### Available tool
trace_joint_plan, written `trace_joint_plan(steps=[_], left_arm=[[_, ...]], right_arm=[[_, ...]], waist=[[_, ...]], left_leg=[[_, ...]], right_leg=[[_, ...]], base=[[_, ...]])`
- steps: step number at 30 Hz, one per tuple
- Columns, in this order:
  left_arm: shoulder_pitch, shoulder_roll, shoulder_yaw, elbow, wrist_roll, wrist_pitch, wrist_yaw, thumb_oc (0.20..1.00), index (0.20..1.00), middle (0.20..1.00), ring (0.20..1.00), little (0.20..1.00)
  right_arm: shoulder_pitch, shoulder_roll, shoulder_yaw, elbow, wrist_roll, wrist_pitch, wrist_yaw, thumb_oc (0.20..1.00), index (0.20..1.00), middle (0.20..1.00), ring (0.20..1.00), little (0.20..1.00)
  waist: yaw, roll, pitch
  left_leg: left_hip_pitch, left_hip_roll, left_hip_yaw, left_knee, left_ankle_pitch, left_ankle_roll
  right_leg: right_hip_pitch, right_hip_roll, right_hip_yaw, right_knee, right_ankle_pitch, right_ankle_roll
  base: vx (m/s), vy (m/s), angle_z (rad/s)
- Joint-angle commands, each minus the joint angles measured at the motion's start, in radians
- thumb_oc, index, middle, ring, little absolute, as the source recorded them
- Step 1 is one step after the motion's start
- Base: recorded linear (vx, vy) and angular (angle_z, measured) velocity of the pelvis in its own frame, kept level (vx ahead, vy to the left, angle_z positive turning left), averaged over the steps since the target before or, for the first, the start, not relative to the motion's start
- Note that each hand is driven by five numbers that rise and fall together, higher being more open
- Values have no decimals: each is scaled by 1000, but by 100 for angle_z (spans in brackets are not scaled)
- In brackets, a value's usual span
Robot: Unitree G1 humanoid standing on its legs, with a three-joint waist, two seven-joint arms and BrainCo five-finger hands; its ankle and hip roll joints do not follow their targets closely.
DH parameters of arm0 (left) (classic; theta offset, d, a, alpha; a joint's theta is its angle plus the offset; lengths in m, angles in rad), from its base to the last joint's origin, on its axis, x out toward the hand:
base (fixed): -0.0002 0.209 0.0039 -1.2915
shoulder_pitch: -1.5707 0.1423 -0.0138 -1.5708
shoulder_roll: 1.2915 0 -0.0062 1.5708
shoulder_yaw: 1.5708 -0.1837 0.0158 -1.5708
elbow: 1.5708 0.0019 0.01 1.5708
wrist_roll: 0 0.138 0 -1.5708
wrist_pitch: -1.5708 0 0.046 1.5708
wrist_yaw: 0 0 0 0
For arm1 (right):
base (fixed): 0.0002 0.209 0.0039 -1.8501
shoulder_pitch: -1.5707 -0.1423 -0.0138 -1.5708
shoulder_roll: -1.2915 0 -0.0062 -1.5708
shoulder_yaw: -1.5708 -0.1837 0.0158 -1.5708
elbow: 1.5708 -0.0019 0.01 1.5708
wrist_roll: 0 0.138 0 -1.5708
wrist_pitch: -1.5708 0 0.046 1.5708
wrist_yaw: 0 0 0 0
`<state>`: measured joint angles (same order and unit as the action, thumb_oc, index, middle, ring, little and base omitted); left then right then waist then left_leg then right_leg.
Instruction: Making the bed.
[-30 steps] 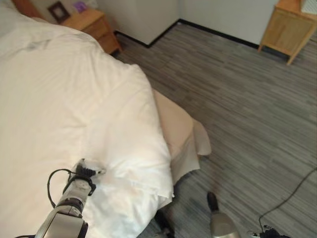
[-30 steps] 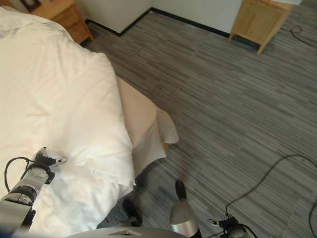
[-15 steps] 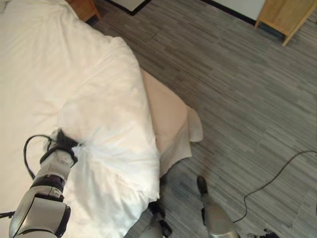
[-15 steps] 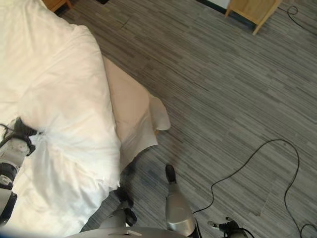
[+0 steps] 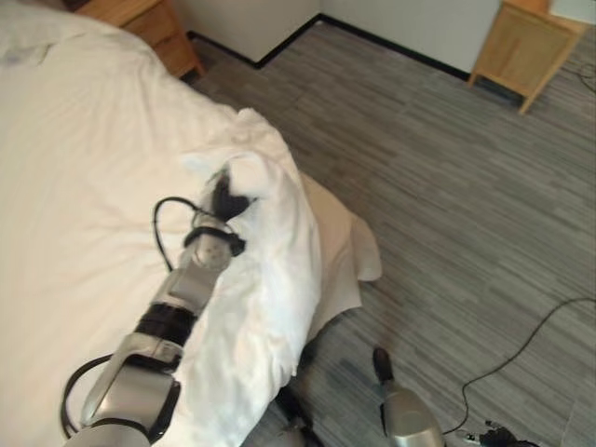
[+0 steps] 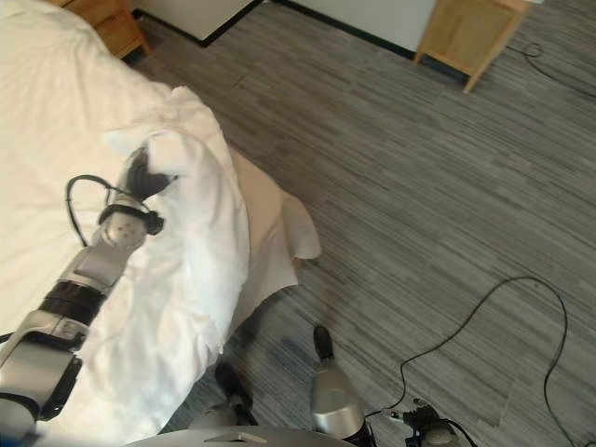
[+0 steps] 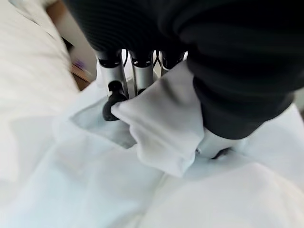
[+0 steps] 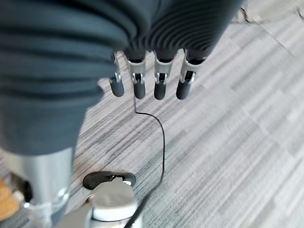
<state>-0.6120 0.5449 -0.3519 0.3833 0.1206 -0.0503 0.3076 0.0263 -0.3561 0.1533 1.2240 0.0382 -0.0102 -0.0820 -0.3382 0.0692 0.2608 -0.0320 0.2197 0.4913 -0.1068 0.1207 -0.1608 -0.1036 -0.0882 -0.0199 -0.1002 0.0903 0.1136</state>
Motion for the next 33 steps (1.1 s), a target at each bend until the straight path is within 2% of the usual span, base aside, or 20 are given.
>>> trace_joint_plan(steps=[1, 2, 3, 7, 10, 11, 12, 13, 14, 17, 19, 22, 23, 24, 25, 26, 27, 28, 30, 33], left_arm=[[-154, -68, -31, -10, 4, -62, 2, 316, 316, 316, 316, 316], [-172, -90, -54, 3, 23, -61, 3, 589, 589, 589, 589, 589], [-181, -116, -75, 26, 29, -55, -2, 1000, 1000, 1000, 1000, 1000], [-247, -214, -160, 222, 71, -23, -6, 1000, 1000, 1000, 1000, 1000], [-294, -303, -221, 477, 130, 17, 2, 1000, 1000, 1000, 1000, 1000], [-298, -307, -222, 484, 131, 13, 4, 1000, 1000, 1000, 1000, 1000], [-296, -360, -238, 671, 169, 46, -1, 1000, 1000, 1000, 1000, 1000], [-299, -363, -237, 679, 169, 43, 2, 1000, 1000, 1000, 1000, 1000], [-299, -374, -233, 705, 163, 50, 2, 1000, 1000, 1000, 1000, 1000], [-299, -395, -238, 760, 182, 59, 7, 1000, 1000, 1000, 1000, 1000], [-331, -351, -240, 747, 195, 54, 38, 1000, 1000, 1000, 1000, 1000], [-331, -349, -241, 746, 194, 54, 38, 1000, 1000, 1000, 1000, 1000], [-352, -277, -216, 621, 121, 8, 89, 1000, 1000, 1000, 1000, 1000], [-349, -274, -217, 614, 120, 11, 88, 1000, 1000, 1000, 1000, 1000], [-340, -232, -201, 524, 94, -11, 102, 1000, 1000, 1000, 1000, 1000], [-320, -192, -179, 429, 71, -24, 113, 1000, 1000, 1000, 1000, 1000], [-315, -188, -178, 420, 71, -19, 111, 1000, 1000, 1000, 1000, 1000], [-235, -108, -104, 203, 11, -64, 131, 1000, 1000, 1000, 1000, 1000], [-100, -20, 18, -8, -27, -107, 161, 1000, 1000, 1000, 1000, 1000], [79, 33, 234, -182, -97, -175, 265, 1000, 1000, 1000, 1000, 1000]], right_arm=[[36, -33, -10, 24, -36, 20, -16, 1000, 1000, 1000, 1000, 1000], [35, -30, -14, 24, -34, 18, -19, 1000, 1000, 1000, 1000, 1000], [36, -28, -12, 26, -32, 19, -22, 1000, 1000, 1000, 1000, 1000], [35, -27, -9, 34, -16, 16, -39, 1000, 1000, 1000, 1000, 1000], [20, -31, 0, 55, -2, 12, -54, 1000, 1000, 1000, 1000, 1000], [19, -32, -1, 56, -2, 12, -54, 1000, 1000, 1000, 1000, 1000], [13, -26, 6, 65, 10, 5, -70, 1000, 1000, 1000, 1000, 1000], [14, -28, 7, 64, 10, 4, -70, 1000, 1000, 1000, 1000, 1000], [13, -26, 4, 63, 19, 0, -73, 1000, 1000, 1000, 1000, 1000], [22, -24, -2, 59, 44, -8, -82, 1000, 1000, 1000, 1000, 1000], [54, -19, -7, 60, 55, -24, -102, 1000, 1000, 1000, 1000, 1000], [54, -18, -6, 59, 54, -25, -103, 1000, 1000, 1000, 1000, 1000], [86, -17, -31, 71, 48, -30, -133, 1000, 1000, 1000, 1000, 1000], [86, -16, -31, 71, 47, -30, -133, 1000, 1000, 1000, 1000, 1000], [90, -20, -50, 71, 49, -33, -146, 1000, 1000, 1000, 1000, 1000], [89, -20, -71, 67, 59, -36, -157, 1000, 1000, 1000, 1000, 1000], [90, -20, -69, 66, 59, -36, -157, 1000, 1000, 1000, 1000, 1000], [66, -31, -119, 44, 87, -44, -176, 1000, 1000, 1000, 1000, 1000], [18, -59, -143, 4, 75, -56, -211, 1000, 1000, 1000, 1000, 1000], [-20, -114, -142, -146, -18, -72, -269, 1000, 1000, 1000, 1000, 1000]], waist=[[-43, 59, -49], [-52, 65, -50], [-66, 69, -50], [-105, 97, -56], [-129, 119, -54], [-126, 121, -55], [-143, 142, -64], [-146, 139, -61], [-145, 146, -67], [-152, 154, -73], [-142, 146, -74], [-142, 144, -72], [-117, 124, -78], [-119, 123, -76], [-113, 116, -72], [-103, 116, -72], [-107, 114, -71], [-76, 107, -73], [-36, 95, -82], [19, 75, -100]], left_leg=[[116, 124, 38, 20, 65, -101], [126, 121, 57, 20, 65, -101], [132, 122, 69, 20, 67, -101], [144, 122, 125, 20, 74, -101], [142, 122, 161, 20, 79, -101], [142, 122, 163, 20, 79, -101], [148, 116, 175, 20, 46, -101], [139, 124, 195, 20, 75, -101], [150, 117, 185, 20, 50, -101], [154, 127, 203, 23, 67, -101], [168, 142, 213, 25, 88, -101], [170, 142, 213, 25, 88, -101], [189, 154, 204, 27, 106, -101], [190, 155, 202, 27, 107, -101], [183, 168, 213, 32, 141, -101], [184, 170, 207, 32, 146, -101], [185, 170, 205, 32, 146, -101], [189, 170, 191, 32, 153, -101], [197, 169, 168, 31, 152, -101], [199, 172, 148, 28, 145, -101]], right_leg=[[-13, -21, 3, 14, -55, 70], [-17, -20, 14, 15, -53, 73], [-21, -19, 19, 16, -51, 75], [-57, -14, 47, 16, -39, 83], [-96, -11, 65, 19, -30, 89], [-97, -11, 67, 19, -29, 89], [-119, -12, 85, 20, -48, 103], [-129, -4, 84, 23, -26, 95], [-127, -11, 88, 22, -44, 104], [-131, -12, 88, 22, -46, 107], [-121, -7, 71, 22, -47, 107], [-119, -7, 71, 22, -47, 107], [-76, -9, 35, 22, -53, 101], [-73, -9, 33, 22, -54, 101], [-69, 0, 19, 23, -34, 89], [-58, 3, 12, 22, -36, 87], [-56, 3, 11, 22, -36, 87], [-30, -1, -8, 22, -42, 84], [4, -2, -29, 19, -52, 78], [37, 0, -57, 16, -65, 67]], base=[[21, 5, -37], [13, -2, -47], [20, -8, -66], [6, 5, -52], [-11, 15, -43], [110, 58, -59], [45, -10, -70], [133, 27, -81], [25, -43, -59], [72, -24, -43], [66, -77, -4], [24, -54, 6], [32, -98, 10], [-32, -170, 17], [-59, -76, 34], [-58, -76, 38], [2, -7, 29], [2, -10, 17], [1, -21, 40], [30, -39, 65]])
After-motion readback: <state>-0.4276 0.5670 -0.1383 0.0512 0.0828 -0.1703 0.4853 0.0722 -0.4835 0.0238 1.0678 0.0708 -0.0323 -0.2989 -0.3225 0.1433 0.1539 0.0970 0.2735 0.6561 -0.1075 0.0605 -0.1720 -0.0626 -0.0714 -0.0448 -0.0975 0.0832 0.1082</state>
